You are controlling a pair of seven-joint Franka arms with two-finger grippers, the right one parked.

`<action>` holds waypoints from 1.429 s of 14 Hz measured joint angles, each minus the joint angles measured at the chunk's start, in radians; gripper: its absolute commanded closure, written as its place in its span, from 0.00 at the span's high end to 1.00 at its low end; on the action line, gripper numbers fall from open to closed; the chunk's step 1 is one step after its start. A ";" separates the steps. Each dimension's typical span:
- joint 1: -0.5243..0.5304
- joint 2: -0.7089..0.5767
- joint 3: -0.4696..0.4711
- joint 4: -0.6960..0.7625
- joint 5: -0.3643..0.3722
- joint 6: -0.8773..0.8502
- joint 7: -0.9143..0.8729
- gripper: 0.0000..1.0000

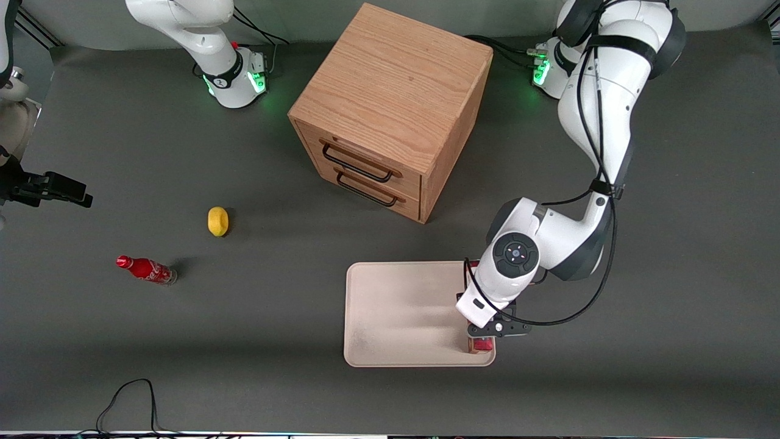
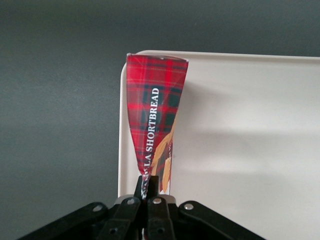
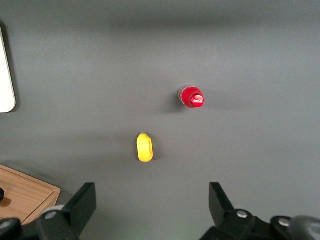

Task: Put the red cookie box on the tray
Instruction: 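Lower the box onto the tray and open the left gripper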

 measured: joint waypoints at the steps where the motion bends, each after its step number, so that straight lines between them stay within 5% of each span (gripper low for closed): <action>1: 0.000 0.004 0.000 -0.002 0.000 0.010 0.000 0.00; 3: 0.000 0.005 0.000 -0.004 0.000 0.021 -0.001 0.00; 5: 0.000 0.006 0.000 -0.005 0.000 0.022 -0.002 1.00; 14: 0.015 -0.016 -0.001 0.015 0.000 0.008 -0.058 1.00; 20: 0.028 -0.233 -0.003 0.057 -0.029 -0.274 -0.073 1.00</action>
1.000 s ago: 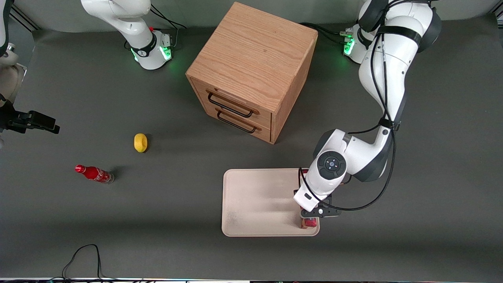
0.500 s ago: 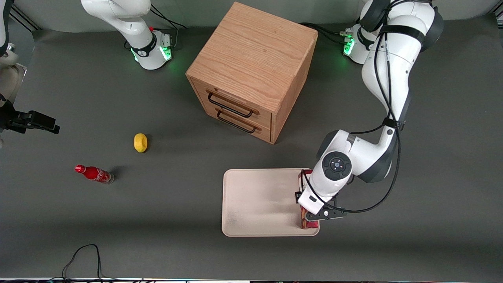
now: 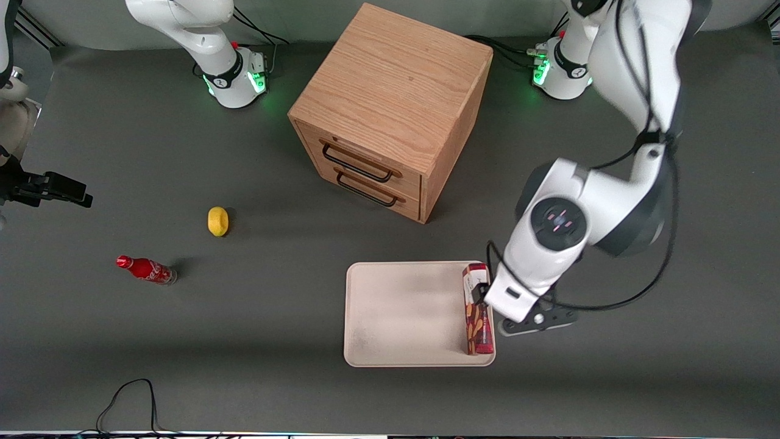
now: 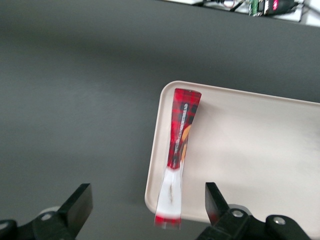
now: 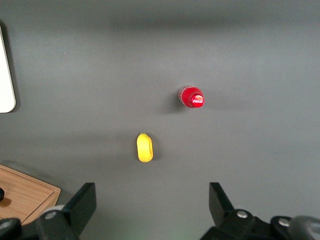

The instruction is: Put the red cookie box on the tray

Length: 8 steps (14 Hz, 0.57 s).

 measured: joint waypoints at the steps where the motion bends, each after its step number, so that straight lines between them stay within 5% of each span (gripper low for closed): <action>1: 0.002 -0.045 0.000 0.002 -0.020 -0.053 -0.002 1.00; 8: 0.062 -0.279 0.001 -0.001 -0.043 -0.345 0.022 1.00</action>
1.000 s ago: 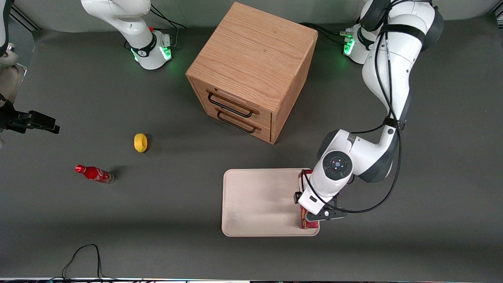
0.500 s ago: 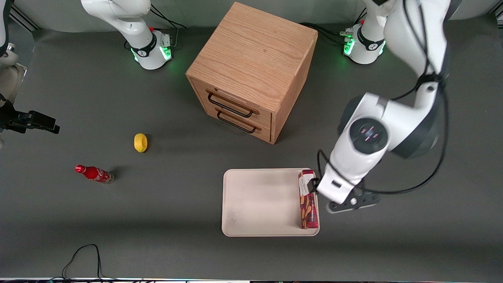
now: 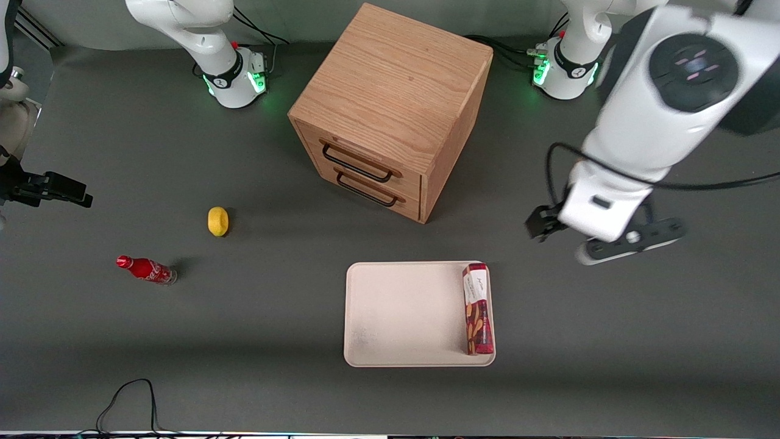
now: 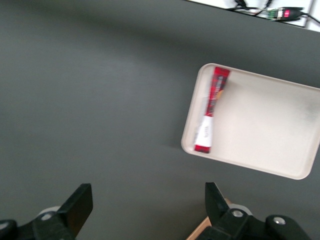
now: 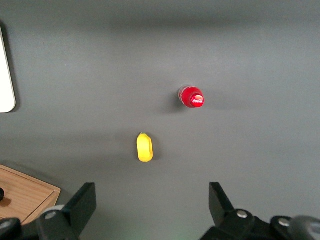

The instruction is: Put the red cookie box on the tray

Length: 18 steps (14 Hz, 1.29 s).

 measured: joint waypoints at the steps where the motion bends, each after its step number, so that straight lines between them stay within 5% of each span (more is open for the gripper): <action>1: 0.020 -0.016 0.000 -0.006 -0.002 -0.025 0.029 1.00; 10: 0.315 -0.166 0.002 -0.184 -0.119 -0.045 0.422 1.00; 15: 0.357 -0.233 0.009 -0.345 -0.123 0.075 0.477 1.00; 18: 0.293 -0.281 0.105 -0.421 -0.149 0.117 0.499 1.00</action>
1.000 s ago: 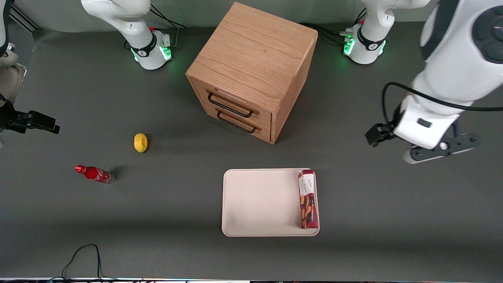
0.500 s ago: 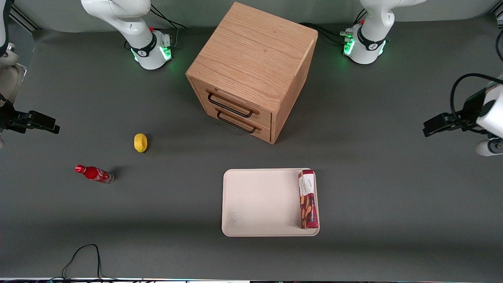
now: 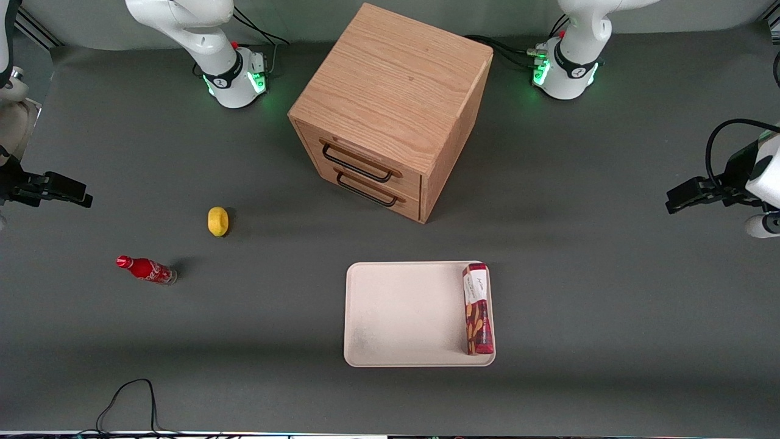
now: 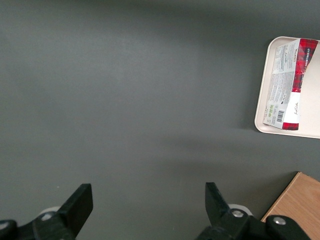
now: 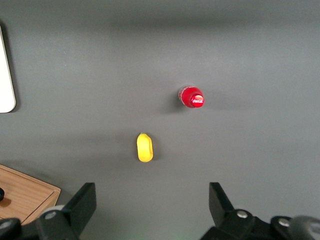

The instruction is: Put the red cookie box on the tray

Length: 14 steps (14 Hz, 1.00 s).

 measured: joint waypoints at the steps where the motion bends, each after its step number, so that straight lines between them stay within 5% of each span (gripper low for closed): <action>1: -0.033 -0.012 0.036 -0.009 -0.004 0.000 0.004 1.00; 14: -0.089 -0.038 0.089 -0.017 -0.031 -0.045 0.025 1.00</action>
